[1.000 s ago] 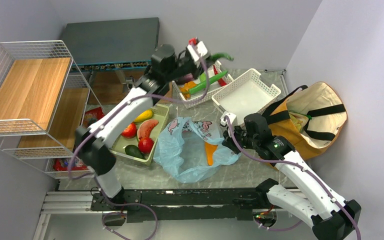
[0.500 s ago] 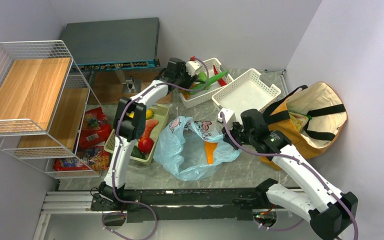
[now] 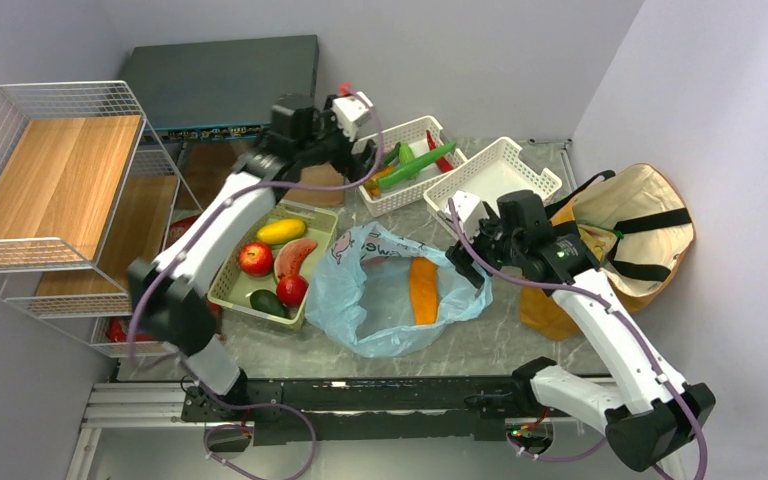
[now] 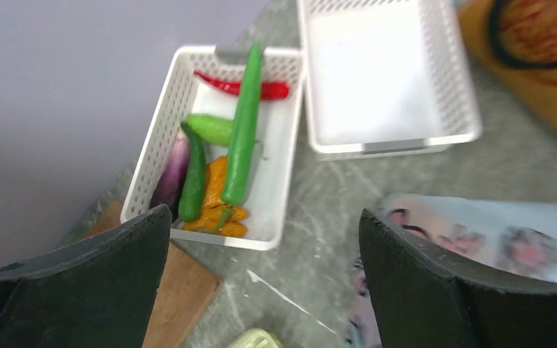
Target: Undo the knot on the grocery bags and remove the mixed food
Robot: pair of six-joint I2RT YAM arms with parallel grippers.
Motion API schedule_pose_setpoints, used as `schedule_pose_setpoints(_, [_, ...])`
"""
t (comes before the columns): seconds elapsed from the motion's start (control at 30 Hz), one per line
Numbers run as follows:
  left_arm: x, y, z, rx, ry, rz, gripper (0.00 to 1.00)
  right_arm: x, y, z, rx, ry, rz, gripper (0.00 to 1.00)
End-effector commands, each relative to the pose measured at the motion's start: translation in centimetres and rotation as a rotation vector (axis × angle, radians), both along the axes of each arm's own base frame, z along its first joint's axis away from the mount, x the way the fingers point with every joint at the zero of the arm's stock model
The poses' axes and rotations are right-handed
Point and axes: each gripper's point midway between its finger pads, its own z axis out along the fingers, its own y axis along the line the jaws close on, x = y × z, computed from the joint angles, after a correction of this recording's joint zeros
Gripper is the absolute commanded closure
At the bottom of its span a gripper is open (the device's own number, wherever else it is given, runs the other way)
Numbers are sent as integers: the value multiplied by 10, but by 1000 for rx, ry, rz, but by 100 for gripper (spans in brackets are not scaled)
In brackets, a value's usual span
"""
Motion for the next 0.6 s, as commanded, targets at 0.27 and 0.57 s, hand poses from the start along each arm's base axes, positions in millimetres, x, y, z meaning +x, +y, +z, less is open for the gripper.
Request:
schedule_pose_setpoints(0.27, [-156, 31, -27, -120, 280, -137, 1, -76, 97, 88, 41, -59, 608, 12])
schedule_pose_setpoints(0.57, [-170, 51, -59, -90, 331, -40, 1, -66, 137, 71, -95, -134, 708, 13])
